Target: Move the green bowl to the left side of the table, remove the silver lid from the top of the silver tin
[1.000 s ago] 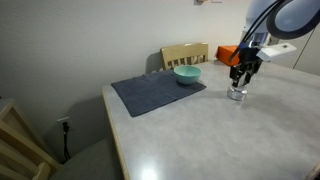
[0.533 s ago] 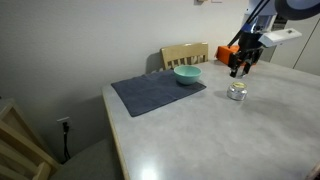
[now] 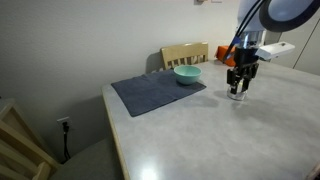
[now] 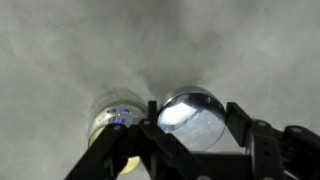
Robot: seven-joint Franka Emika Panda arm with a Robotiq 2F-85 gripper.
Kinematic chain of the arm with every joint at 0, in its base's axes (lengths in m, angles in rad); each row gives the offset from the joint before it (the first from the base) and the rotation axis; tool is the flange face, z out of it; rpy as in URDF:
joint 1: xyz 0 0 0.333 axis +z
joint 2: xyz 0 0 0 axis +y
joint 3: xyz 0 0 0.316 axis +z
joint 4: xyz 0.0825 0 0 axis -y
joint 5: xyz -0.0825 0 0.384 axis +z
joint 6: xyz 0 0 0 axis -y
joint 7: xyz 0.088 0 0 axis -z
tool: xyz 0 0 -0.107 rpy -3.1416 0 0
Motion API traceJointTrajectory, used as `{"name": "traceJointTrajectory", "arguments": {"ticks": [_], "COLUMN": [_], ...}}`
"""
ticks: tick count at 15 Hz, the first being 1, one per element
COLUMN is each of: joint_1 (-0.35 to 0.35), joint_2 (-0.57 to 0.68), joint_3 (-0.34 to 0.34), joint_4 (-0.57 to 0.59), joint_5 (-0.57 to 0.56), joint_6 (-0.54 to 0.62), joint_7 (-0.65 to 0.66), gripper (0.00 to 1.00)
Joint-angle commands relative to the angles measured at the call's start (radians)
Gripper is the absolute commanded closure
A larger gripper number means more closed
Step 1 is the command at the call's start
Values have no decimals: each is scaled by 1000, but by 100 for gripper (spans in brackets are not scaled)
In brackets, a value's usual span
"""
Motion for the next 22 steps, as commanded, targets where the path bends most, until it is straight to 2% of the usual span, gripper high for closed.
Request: {"name": "traceJointTrajectory", "arguments": {"ticks": [1,8,15,16,19,22], "joint_1": [-9,14,40,51,83,105], "joint_2": [111,268,299,291,252,208], "joint_3": [22,33,29,20,-6,-13], "joint_4": [96,217,271,266,228,191], "joint_5": [6,-28,-53,-68,-126,-167], "joint_6": [-69,-44,-51,-46,-27,-7], "joint_7": [-53,-140,-172,-156,-100,-55], "gripper": [57,57,57,8,0,0]}}
